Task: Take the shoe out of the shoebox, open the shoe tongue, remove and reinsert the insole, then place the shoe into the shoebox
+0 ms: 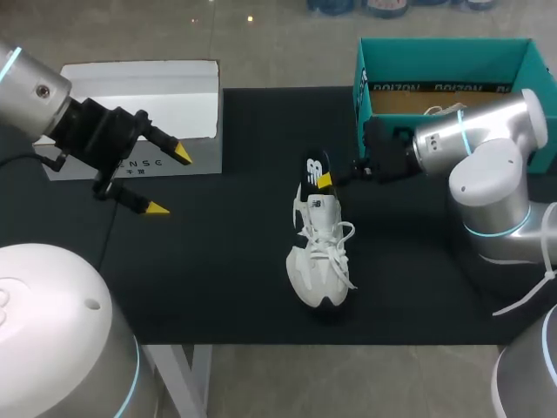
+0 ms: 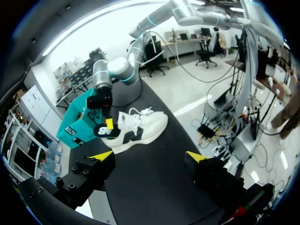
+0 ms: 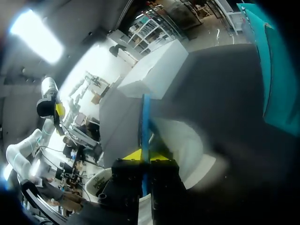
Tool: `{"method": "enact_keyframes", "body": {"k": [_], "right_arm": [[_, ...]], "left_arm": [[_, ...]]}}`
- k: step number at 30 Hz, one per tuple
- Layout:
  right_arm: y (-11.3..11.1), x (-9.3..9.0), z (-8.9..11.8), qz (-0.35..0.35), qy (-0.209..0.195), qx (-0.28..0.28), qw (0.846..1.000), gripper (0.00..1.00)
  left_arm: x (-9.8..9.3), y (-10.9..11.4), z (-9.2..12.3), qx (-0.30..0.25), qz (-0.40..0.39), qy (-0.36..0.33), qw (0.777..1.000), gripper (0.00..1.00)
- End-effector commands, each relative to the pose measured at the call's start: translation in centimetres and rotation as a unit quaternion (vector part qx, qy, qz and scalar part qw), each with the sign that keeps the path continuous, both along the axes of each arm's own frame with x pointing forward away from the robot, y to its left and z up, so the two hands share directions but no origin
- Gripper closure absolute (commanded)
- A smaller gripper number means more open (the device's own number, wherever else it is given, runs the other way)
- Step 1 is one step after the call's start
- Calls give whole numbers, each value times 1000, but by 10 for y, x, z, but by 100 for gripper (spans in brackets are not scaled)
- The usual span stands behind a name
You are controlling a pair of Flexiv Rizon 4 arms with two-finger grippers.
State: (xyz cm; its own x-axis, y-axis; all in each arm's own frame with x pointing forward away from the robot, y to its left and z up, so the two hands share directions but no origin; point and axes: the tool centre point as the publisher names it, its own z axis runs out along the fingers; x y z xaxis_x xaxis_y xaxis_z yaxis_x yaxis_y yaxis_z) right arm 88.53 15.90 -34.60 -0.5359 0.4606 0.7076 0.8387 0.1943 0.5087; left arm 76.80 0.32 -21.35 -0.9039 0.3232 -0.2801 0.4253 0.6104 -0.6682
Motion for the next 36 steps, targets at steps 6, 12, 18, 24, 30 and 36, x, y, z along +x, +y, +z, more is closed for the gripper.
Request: {"method": "enact_keyframes", "body": {"k": [6, 12, 18, 24, 30, 36], "right_arm": [[-1, -37, -21, 1, 35, -7, 999, 100], [-2, -39, -24, -7, 40, -8, 999, 100], [0, -21, -8, -14, 18, -5, 1000, 68], [3, -1, -5, -14, 7, -7, 1000, 66], [3, 4, -6, -14, 3, -10, 1000, 100], [0, -8, -9, -11, 9, -10, 1000, 100]], "left_arm": [[0, 0, 0, 2, 0, 0, 1000, 0], [0, 0, 0, 2, 0, 0, 1000, 0], [0, 0, 0, 2, 0, 0, 1000, 0], [0, 0, 0, 2, 0, 0, 1000, 0], [0, 0, 0, 2, 0, 0, 1000, 0], [0, 0, 0, 2, 0, 0, 1000, 0]]}}
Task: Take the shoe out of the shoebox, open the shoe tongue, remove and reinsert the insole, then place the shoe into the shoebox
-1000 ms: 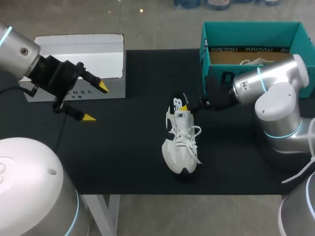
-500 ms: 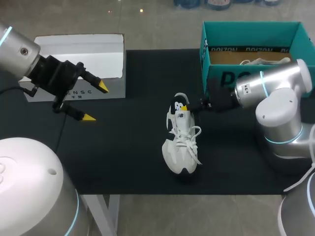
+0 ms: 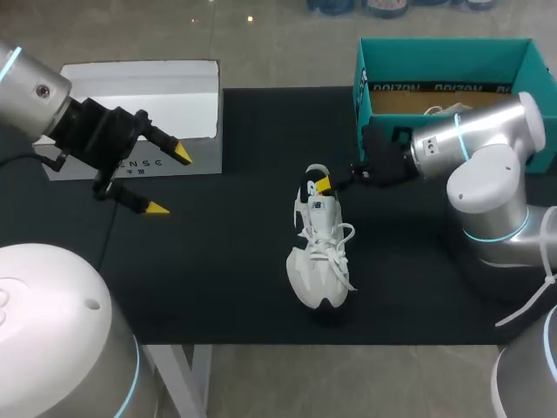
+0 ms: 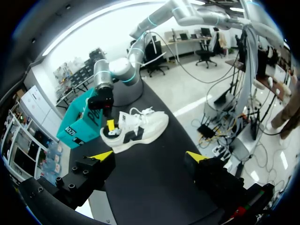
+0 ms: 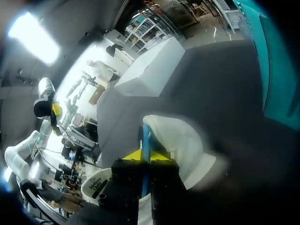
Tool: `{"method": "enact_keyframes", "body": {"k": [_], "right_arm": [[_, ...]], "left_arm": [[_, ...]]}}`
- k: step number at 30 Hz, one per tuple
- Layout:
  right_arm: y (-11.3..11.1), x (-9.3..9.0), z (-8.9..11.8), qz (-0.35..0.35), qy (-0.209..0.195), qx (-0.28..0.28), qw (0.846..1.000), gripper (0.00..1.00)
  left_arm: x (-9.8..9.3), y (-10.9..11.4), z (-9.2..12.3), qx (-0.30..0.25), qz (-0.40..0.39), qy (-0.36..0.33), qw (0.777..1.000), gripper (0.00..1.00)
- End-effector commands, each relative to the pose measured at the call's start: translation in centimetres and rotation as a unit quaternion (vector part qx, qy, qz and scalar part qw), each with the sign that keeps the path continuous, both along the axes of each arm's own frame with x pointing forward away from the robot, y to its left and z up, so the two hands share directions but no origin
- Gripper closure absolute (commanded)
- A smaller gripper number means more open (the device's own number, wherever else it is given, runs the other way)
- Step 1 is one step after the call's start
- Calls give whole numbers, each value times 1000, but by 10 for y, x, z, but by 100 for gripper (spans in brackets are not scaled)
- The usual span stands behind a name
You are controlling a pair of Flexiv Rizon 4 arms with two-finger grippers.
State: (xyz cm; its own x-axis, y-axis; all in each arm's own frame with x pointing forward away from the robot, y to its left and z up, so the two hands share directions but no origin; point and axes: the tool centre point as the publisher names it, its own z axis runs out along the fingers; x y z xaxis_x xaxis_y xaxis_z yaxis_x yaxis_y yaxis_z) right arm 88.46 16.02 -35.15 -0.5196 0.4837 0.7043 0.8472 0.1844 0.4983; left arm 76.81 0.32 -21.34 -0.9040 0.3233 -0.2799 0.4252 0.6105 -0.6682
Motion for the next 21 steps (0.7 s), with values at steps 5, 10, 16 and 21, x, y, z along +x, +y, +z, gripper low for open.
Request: {"method": "enact_keyframes", "body": {"k": [5, 10, 16, 21], "right_arm": [[-4, -24, -13, 3, 22, -6, 1000, 100], [-3, -41, -23, 5, 39, -7, 999, 100], [-4, -47, -33, 1, 50, -7, 999, 100], [-2, -41, -27, -4, 45, -9, 999, 97]], "left_arm": [[0, 0, 0, 2, 0, 0, 1000, 0], [0, 0, 0, 2, 0, 0, 1000, 0], [0, 0, 0, 2, 0, 0, 1000, 0], [0, 0, 0, 2, 0, 0, 1000, 0]]}}
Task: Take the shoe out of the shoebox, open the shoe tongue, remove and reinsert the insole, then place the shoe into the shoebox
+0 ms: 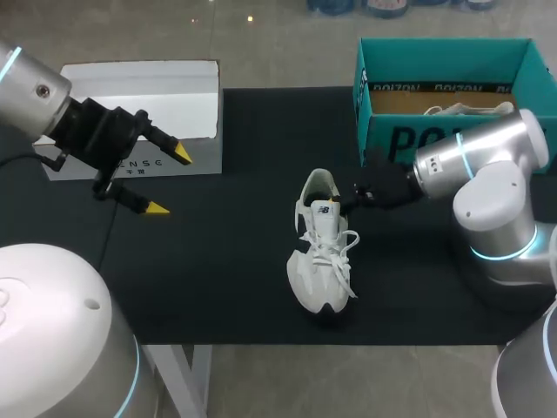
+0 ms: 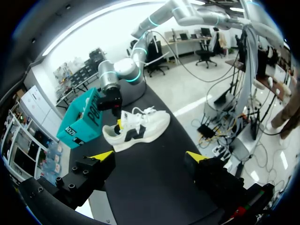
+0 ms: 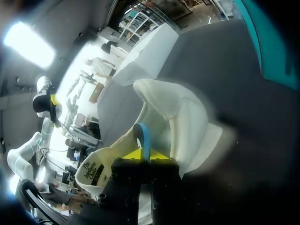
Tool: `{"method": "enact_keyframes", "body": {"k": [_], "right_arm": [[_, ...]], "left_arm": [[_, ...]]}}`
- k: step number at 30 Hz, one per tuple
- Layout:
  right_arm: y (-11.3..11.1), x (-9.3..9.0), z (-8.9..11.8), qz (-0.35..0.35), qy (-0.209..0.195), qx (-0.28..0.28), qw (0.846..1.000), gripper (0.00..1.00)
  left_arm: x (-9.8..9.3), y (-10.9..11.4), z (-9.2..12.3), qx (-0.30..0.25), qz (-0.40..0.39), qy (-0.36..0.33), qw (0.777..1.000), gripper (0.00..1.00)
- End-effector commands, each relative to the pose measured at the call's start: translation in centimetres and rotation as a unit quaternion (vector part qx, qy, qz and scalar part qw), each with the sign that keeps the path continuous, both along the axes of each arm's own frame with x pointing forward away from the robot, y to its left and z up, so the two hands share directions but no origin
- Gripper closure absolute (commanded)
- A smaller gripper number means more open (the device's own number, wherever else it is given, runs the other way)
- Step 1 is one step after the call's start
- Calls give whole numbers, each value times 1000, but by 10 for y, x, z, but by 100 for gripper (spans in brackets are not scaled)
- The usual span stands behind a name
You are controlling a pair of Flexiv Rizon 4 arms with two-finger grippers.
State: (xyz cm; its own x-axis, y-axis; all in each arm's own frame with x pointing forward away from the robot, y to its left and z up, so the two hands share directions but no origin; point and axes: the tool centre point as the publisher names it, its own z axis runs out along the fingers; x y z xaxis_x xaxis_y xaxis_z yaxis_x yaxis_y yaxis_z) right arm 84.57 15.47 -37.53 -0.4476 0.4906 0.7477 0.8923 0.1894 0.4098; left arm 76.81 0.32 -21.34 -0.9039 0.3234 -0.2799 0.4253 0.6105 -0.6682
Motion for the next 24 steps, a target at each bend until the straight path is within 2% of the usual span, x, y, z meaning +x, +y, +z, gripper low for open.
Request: {"method": "enact_keyframes", "body": {"k": [1, 2, 3, 10, 24], "right_arm": [[4, 0, 0, -6, -10, -5, 1000, 71], [4, 2, 3, -9, -14, -5, 1000, 29], [4, 5, 6, -11, -19, -5, 1000, 0], [5, 21, 35, -11, -52, -7, 999, 0], [-5, 49, 62, -36, -100, -21, 994, 0]], "left_arm": [[0, 0, 0, 2, 0, 0, 1000, 0], [0, 0, 0, 2, 0, 0, 1000, 0], [0, 0, 0, 2, 0, 0, 1000, 0], [0, 0, 0, 2, 0, 0, 1000, 0], [0, 0, 0, 2, 0, 0, 1000, 0]]}}
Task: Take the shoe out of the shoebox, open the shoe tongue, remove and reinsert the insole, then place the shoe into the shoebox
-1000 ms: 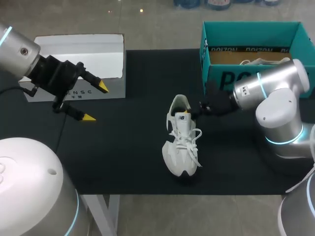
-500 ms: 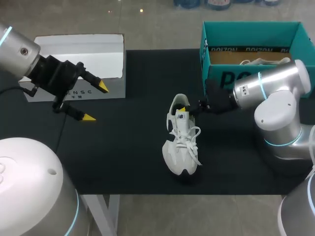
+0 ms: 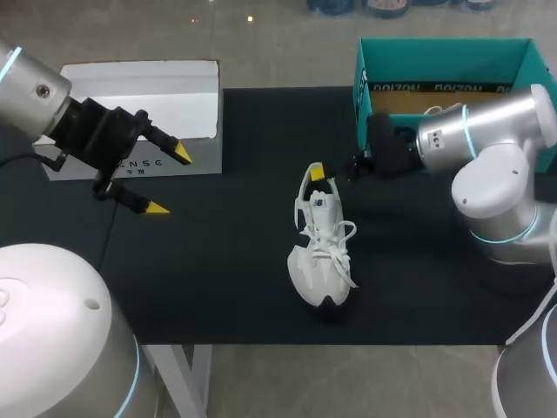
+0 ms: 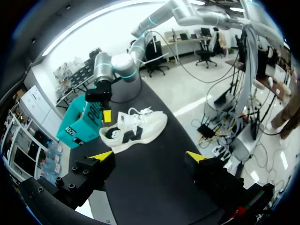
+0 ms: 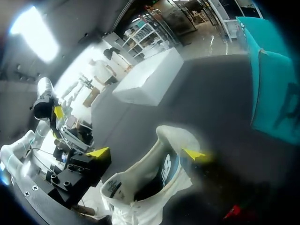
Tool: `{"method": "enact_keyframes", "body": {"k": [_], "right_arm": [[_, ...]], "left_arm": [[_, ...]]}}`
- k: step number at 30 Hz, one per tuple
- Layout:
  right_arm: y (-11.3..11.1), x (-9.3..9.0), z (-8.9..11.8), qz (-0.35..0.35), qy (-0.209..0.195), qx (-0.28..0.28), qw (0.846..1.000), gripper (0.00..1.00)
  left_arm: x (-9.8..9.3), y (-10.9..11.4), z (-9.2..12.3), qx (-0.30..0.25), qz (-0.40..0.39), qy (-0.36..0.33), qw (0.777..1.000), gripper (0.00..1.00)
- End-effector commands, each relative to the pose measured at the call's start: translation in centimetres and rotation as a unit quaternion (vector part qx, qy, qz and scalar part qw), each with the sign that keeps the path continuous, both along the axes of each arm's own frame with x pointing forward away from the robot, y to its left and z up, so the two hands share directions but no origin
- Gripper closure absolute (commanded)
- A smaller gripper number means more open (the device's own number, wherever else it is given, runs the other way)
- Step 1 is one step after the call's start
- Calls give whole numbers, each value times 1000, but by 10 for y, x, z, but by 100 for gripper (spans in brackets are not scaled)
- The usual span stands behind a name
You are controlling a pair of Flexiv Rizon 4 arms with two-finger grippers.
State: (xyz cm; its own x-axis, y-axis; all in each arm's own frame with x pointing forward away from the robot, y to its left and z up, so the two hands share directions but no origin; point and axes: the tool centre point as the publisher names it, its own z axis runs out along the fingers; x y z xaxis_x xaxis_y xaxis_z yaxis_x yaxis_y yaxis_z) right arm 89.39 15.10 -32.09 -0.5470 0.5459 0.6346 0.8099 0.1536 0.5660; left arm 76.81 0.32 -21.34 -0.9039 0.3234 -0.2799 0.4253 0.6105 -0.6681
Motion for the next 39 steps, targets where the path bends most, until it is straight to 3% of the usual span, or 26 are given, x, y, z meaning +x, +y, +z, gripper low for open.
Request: {"method": "enact_keyframes", "body": {"k": [1, 5, 10, 14, 15, 16, 30, 32, 34, 38, 39], "right_arm": [[-2, 1, 11, -7, -10, -6, 1000, 0], [-3, -1, 24, -34, -6, -40, 999, 0], [3, -6, 37, -111, 77, -142, 981, 0], [4, -7, 34, -163, 145, -259, 941, 0], [0, -6, 31, -187, 170, -304, 919, 0], [-3, -7, 30, -183, 178, -330, 909, 0], [-3, -7, 30, -183, 178, -330, 909, 0], [2, -9, 38, -188, 183, -356, 897, 0], [7, -14, 46, -186, 180, -348, 901, 0], [14, -18, 52, -204, 173, -360, 894, 0], [16, -18, 50, -204, 174, -363, 892, 16]], "left_arm": [[0, 0, 0, 2, 0, 0, 1000, 0], [0, 0, 0, 2, 0, 0, 1000, 0], [0, 0, 0, 2, 0, 0, 1000, 0], [0, 0, 0, 2, 0, 0, 1000, 0], [0, 0, 0, 2, 0, 0, 1000, 0], [0, 0, 0, 2, 0, 0, 1000, 0], [0, 0, 0, 2, 0, 0, 1000, 0], [0, 0, 0, 2, 0, 0, 1000, 0], [0, 0, 0, 2, 0, 0, 1000, 0], [0, 0, 0, 2, 0, 0, 1000, 0], [0, 0, 0, 2, 0, 0, 1000, 0]]}}
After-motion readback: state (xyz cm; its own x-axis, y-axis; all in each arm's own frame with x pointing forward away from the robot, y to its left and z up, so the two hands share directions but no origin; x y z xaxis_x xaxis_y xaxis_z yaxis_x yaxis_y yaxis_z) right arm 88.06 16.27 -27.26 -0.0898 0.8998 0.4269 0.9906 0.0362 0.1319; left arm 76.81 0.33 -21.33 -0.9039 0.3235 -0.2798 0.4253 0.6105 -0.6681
